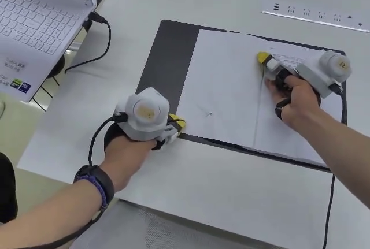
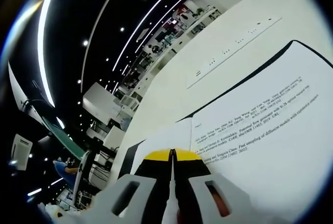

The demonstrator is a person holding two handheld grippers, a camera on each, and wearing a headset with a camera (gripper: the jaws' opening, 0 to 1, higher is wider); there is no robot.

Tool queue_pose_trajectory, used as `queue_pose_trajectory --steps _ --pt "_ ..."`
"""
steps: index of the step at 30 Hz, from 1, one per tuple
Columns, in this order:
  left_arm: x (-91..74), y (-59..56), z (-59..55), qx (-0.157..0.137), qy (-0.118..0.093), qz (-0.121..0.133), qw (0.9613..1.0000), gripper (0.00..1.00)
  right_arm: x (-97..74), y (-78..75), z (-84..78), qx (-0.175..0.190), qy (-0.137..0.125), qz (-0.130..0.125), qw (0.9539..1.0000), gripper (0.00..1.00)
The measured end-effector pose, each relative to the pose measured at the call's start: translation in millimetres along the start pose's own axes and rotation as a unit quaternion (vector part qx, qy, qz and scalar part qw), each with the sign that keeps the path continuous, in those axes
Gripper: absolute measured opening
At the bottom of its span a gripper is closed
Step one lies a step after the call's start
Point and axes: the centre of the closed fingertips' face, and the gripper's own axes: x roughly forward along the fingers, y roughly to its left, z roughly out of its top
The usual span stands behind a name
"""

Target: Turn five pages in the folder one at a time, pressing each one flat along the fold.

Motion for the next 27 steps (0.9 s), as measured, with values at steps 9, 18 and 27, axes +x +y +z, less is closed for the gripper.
queue_pose_trajectory --steps 9,18,27 --pt "0.3 0.7 -0.3 0.001 -0.003 0.002 1.0000 0.00 12.6 -8.4 13.9 0.027 -0.027 -0.010 0.9992 0.00" --pt "0.8 0.1 -0.7 0.007 -0.004 0.001 1.0000 0.00 25.7 -12.5 26.9 0.063 -0.057 -0.033 0.9958 0.00" --pt "1.1 0.2 -0.5 0.000 -0.004 0.003 1.0000 0.00 25.9 -11.9 26.0 0.050 -0.052 -0.029 0.9970 0.00"
